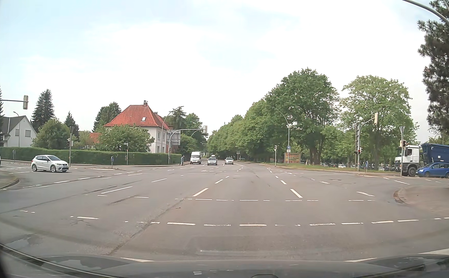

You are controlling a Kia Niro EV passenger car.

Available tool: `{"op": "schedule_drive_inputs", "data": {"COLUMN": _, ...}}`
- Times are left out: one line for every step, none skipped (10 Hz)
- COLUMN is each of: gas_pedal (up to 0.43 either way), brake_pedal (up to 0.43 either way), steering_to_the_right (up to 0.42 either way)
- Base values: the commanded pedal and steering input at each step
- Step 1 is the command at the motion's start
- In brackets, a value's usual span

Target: Follow the waypoints while adhering to traffic rules and regulations

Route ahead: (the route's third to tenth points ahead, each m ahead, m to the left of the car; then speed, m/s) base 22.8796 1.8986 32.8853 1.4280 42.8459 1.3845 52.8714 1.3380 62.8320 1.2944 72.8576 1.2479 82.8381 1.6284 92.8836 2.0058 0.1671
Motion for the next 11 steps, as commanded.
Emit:
{"op": "schedule_drive_inputs", "data": {"gas_pedal": 0.000, "brake_pedal": 0.000, "steering_to_the_right": 0.000}}
{"op": "schedule_drive_inputs", "data": {"gas_pedal": 0.000, "brake_pedal": 0.000, "steering_to_the_right": 0.000}}
{"op": "schedule_drive_inputs", "data": {"gas_pedal": 0.000, "brake_pedal": 0.000, "steering_to_the_right": 0.000}}
{"op": "schedule_drive_inputs", "data": {"gas_pedal": 0.000, "brake_pedal": 0.000, "steering_to_the_right": 0.000}}
{"op": "schedule_drive_inputs", "data": {"gas_pedal": 0.000, "brake_pedal": 0.000, "steering_to_the_right": 0.000}}
{"op": "schedule_drive_inputs", "data": {"gas_pedal": 0.000, "brake_pedal": 0.000, "steering_to_the_right": 0.000}}
{"op": "schedule_drive_inputs", "data": {"gas_pedal": 0.000, "brake_pedal": 0.000, "steering_to_the_right": 0.000}}
{"op": "schedule_drive_inputs", "data": {"gas_pedal": 0.000, "brake_pedal": 0.000, "steering_to_the_right": 0.000}}
{"op": "schedule_drive_inputs", "data": {"gas_pedal": 0.000, "brake_pedal": 0.000, "steering_to_the_right": -0.001}}
{"op": "schedule_drive_inputs", "data": {"gas_pedal": 0.000, "brake_pedal": 0.000, "steering_to_the_right": -0.001}}
{"op": "schedule_drive_inputs", "data": {"gas_pedal": 0.000, "brake_pedal": 0.000, "steering_to_the_right": -0.001}}
